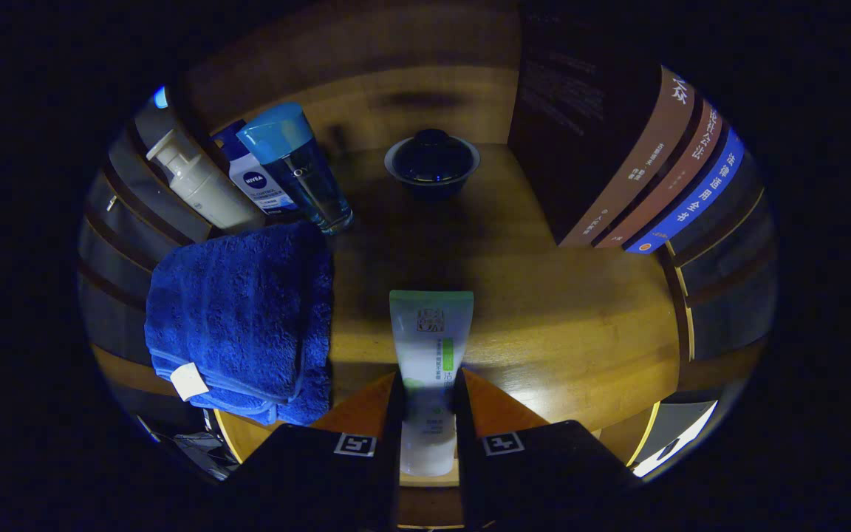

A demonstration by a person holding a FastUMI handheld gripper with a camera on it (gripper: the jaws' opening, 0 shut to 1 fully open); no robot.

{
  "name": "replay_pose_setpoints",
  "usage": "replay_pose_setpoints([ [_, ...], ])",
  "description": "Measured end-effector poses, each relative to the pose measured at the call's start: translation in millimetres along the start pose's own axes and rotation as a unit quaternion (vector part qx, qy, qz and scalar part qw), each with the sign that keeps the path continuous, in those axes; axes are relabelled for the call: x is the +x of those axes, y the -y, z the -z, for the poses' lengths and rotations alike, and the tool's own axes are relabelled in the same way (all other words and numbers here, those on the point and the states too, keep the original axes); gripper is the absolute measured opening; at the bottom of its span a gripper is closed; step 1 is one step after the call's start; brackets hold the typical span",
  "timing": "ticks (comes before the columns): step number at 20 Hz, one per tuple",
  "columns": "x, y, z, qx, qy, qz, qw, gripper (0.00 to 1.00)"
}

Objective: Pull open the drawer, take out the items inside it, and place them on the countertop above the cabinet.

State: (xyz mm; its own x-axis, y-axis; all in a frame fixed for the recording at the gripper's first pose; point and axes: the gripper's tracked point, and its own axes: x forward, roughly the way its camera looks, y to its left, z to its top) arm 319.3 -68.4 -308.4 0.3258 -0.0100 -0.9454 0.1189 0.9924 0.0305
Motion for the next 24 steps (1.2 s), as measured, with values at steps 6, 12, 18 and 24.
replay_pose_setpoints([
  [6, -9.2, -1.8, 5.9, -0.004, 0.036, -0.011, 0.999, 1.00],
  [12, -68.0, -15.7, 25.0, -0.040, 0.121, -0.065, 0.990, 0.99],
  [18, -135.6, -30.4, 62.5, -0.049, 0.232, -0.113, 0.965, 0.99],
  [24, -172.1, -37.3, 115.5, -0.059, 0.343, -0.107, 0.931, 0.99],
])
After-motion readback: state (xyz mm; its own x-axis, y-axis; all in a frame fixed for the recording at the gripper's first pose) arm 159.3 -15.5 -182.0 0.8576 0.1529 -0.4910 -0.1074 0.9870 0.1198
